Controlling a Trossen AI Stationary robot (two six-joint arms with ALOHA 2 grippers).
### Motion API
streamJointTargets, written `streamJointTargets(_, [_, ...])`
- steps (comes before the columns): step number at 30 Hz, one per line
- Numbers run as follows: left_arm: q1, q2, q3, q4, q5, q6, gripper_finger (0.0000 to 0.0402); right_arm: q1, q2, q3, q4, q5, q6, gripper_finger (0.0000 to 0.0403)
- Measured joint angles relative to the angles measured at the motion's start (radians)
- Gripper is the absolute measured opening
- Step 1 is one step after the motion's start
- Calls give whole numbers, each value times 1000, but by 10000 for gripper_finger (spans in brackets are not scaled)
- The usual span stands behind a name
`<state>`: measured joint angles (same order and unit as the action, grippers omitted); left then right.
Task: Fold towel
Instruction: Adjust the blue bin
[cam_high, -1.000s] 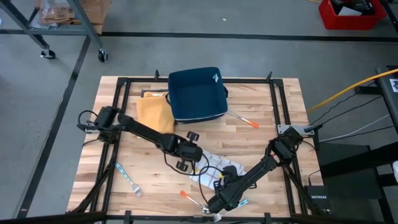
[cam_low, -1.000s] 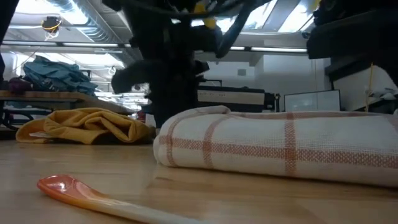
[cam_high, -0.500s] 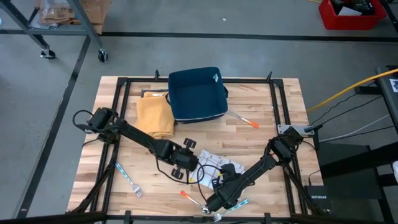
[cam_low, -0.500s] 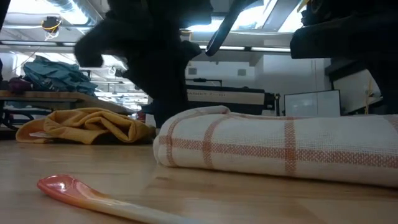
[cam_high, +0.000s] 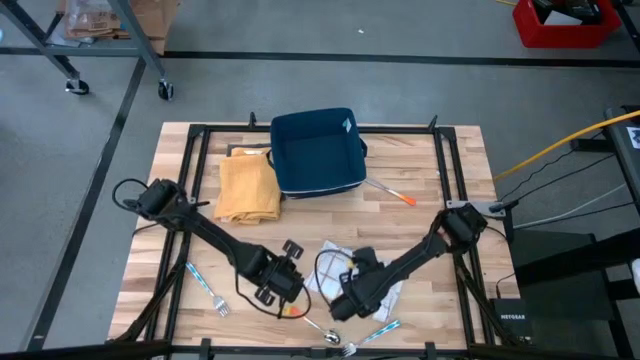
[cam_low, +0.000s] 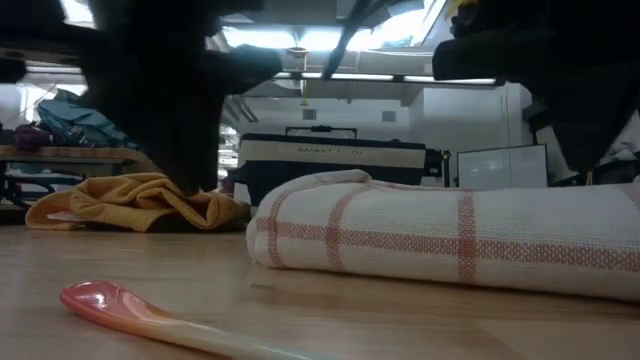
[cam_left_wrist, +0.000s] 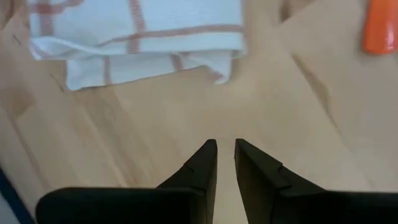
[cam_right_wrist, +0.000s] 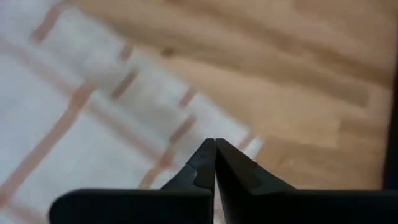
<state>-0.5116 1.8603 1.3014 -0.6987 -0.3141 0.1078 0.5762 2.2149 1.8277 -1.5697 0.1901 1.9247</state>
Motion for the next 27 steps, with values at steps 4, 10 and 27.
streamJointTargets(4, [-25, 0, 0, -4, 0, -27, 49, -31, -93, -103, 0, 2, -5, 21])
streamJointTargets(10, [-40, -38, 0, -35, 0, -49, 43, -50, -254, -199, -2, 4, -15, 22])
streamJointTargets(27, [-19, -342, 0, -50, -3, -126, 42, -54, -464, -201, 21, 35, -284, 23])
